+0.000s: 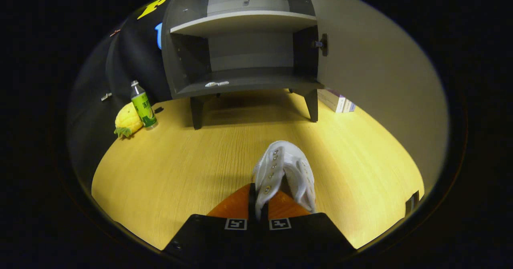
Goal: Open the shoe cabinet door, grab the shoes and put them into the shoe cabinet, then close the shoe cabinet door.
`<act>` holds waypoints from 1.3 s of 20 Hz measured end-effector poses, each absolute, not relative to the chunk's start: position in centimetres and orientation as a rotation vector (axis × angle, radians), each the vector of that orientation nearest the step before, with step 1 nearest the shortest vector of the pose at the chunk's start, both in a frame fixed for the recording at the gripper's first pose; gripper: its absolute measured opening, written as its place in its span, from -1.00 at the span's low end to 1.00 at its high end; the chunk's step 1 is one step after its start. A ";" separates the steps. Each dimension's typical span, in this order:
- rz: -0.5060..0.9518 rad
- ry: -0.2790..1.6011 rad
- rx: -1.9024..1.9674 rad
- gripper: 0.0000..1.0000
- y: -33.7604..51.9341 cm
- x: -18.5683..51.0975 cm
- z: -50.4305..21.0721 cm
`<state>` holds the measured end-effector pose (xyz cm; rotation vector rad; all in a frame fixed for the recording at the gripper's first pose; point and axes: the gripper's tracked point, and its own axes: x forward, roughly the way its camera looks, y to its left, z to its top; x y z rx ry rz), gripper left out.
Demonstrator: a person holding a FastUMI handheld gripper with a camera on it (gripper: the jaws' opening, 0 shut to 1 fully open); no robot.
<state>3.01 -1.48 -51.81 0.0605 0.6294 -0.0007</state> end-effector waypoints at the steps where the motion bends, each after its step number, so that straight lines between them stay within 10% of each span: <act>1: 0.002 0.612 0.063 -0.89 -1.6 3.2 -50.2; 16: 0.046 0.369 0.093 -0.90 0.9 9.2 -22.7; 26: 0.099 0.345 0.046 -0.90 3.9 19.7 -16.9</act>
